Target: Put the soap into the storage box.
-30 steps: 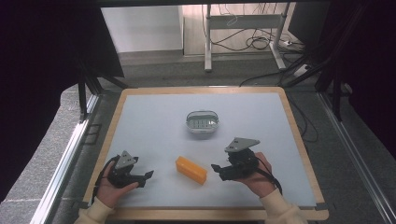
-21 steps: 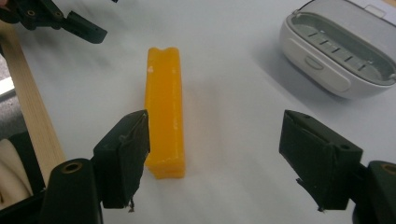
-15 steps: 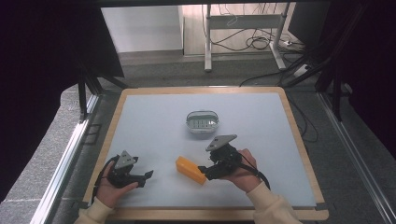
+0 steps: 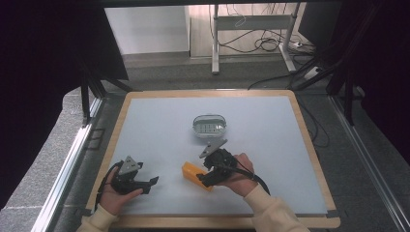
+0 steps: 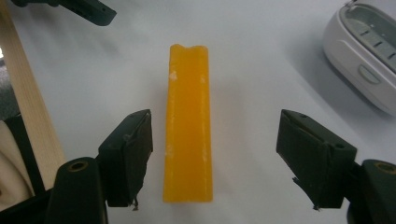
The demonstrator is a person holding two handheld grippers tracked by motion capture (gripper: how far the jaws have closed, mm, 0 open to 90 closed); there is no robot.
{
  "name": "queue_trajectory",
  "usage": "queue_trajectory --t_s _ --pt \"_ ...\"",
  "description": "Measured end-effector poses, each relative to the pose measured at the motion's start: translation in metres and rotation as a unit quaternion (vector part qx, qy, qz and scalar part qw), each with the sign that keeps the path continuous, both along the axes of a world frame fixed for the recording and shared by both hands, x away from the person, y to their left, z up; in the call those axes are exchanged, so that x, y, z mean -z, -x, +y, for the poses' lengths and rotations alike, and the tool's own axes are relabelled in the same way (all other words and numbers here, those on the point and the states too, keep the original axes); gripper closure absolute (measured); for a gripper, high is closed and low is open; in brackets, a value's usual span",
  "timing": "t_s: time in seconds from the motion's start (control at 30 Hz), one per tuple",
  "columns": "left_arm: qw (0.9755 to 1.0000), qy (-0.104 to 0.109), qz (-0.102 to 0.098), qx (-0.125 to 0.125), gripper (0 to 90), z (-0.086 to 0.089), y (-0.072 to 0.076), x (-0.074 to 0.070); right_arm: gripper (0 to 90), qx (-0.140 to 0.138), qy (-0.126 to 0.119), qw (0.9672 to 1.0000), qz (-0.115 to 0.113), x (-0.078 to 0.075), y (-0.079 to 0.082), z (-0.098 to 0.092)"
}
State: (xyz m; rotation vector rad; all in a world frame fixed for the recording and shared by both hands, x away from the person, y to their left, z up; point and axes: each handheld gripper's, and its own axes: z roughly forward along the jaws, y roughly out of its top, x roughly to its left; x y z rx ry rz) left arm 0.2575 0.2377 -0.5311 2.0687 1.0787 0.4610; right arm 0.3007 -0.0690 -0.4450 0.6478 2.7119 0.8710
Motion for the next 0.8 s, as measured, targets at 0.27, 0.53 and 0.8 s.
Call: queue_trajectory --t_s 0.27,0.53,0.8 --pt "1.0 0.0 -0.001 0.0 17.9 0.001 0.0 0.0 31.2 -0.02 0.041 0.9986 0.028 0.016 -0.008 0.028" --pt "1.0 -0.001 0.0 0.002 17.8 0.001 0.0 0.0 35.4 -0.019 0.072 0.9959 0.051 0.027 -0.014 0.04" --pt "1.0 -0.002 0.001 0.003 17.9 0.003 -0.001 0.0 51.3 -0.019 0.114 0.9911 0.067 0.041 -0.018 0.049"
